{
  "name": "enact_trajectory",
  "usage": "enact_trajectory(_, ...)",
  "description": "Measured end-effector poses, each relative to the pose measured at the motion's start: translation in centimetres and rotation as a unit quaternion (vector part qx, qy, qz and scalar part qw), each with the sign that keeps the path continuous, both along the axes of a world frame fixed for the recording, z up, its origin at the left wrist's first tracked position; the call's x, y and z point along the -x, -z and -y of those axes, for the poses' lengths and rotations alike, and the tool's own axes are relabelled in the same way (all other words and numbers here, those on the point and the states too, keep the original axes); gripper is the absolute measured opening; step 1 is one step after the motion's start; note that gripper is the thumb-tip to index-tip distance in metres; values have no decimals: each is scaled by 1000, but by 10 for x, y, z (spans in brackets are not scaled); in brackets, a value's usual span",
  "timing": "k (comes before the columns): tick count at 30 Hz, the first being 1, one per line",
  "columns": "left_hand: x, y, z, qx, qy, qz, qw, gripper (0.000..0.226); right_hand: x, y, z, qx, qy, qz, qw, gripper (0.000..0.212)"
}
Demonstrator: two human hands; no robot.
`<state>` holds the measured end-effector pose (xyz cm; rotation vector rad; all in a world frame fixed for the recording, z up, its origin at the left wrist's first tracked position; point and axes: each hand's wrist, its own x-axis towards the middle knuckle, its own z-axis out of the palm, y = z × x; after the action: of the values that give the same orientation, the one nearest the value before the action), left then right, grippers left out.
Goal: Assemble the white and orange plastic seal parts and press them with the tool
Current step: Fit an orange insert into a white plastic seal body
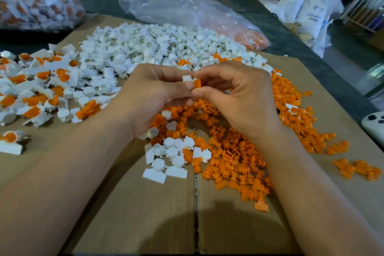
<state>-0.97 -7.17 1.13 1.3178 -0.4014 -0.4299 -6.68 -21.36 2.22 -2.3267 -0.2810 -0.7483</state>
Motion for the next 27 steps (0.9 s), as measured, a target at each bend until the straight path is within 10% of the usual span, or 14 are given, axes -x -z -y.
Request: enact_trajectory(27, 4, -1, 1, -35, -53, 34, 997, 15, -3, 4, 1, -29, 5, -22, 999, 20)
